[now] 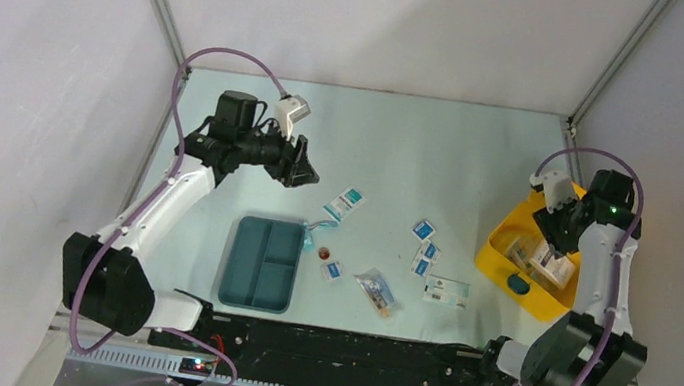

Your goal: Organize the medicine kit

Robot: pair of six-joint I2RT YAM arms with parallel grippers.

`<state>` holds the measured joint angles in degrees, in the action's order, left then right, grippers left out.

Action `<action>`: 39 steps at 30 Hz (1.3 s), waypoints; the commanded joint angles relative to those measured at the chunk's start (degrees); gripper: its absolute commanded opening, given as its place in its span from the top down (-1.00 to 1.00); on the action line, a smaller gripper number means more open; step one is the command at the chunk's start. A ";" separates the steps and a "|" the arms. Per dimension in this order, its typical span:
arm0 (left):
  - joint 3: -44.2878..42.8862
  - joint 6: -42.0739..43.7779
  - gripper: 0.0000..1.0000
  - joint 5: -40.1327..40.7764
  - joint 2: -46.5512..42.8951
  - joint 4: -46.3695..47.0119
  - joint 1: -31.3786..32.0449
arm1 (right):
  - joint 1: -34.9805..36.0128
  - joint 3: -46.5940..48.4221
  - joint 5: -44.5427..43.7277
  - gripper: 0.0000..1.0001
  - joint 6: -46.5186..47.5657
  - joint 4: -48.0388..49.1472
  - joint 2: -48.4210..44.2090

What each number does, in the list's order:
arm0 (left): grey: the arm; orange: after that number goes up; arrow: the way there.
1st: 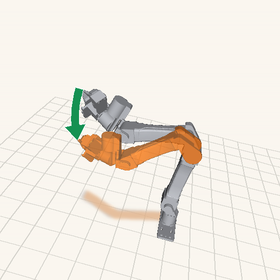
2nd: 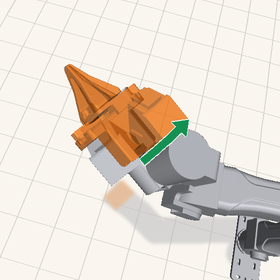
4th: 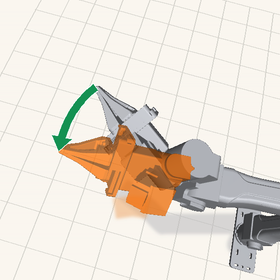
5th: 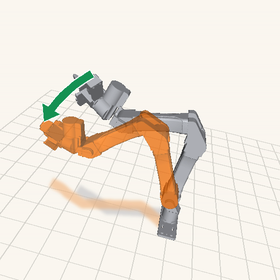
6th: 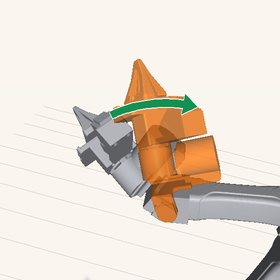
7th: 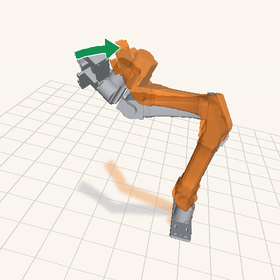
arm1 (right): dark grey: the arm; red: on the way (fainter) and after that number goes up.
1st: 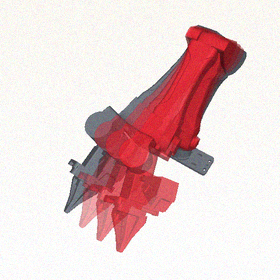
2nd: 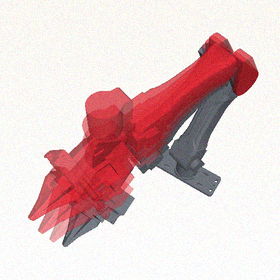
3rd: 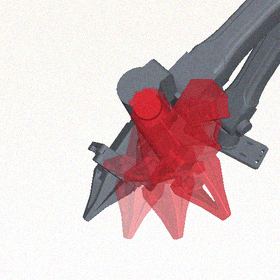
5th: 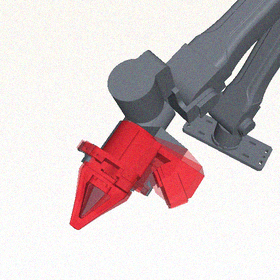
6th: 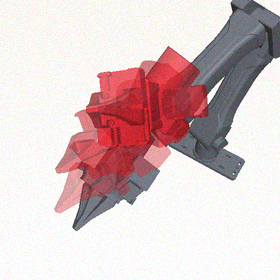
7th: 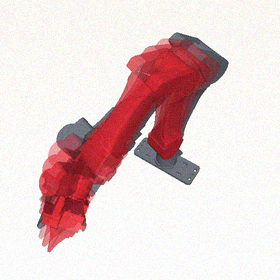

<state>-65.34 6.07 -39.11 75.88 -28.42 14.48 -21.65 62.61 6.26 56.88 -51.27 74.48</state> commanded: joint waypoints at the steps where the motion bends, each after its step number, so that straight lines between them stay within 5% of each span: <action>1: 0.55 0.83 -0.31 1.93 -2.90 0.76 -0.32 | 3.93 0.40 -3.91 -0.10 -5.64 5.97 -9.12; 6: 0.61 0.44 -0.32 13.89 -4.31 0.25 -0.27 | 12.08 2.43 1.47 -0.93 -24.90 6.89 -17.23; 8: 0.38 0.16 -0.34 17.94 -4.59 -0.57 -0.36 | 14.58 3.05 10.31 -0.98 -33.27 5.89 -18.52; 10: 0.36 -0.40 -0.35 20.49 -5.03 -1.45 -0.41 | 13.76 3.32 26.41 -0.95 -41.77 5.81 -15.96; 13: 1.03 -0.70 -0.43 23.04 -5.98 -2.55 -0.50 | 17.83 3.31 31.83 -0.79 -47.09 5.77 -11.13; 20: 1.50 1.07 -0.47 30.47 -7.18 -5.67 -0.67 | 48.12 1.72 15.46 -0.68 -42.99 7.48 -0.81; 27: 2.31 0.67 -0.48 32.89 -8.19 -6.68 -1.91 | 66.52 -3.61 9.02 -0.55 -45.50 10.26 8.03; 39: 3.50 0.40 -0.48 31.34 -9.19 -6.73 -3.67 | 80.53 -2.32 -3.83 -0.35 -56.48 14.76 21.80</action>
<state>-62.48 6.04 -7.51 68.90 -35.62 11.44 56.77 57.80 8.49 5.06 -37.91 92.12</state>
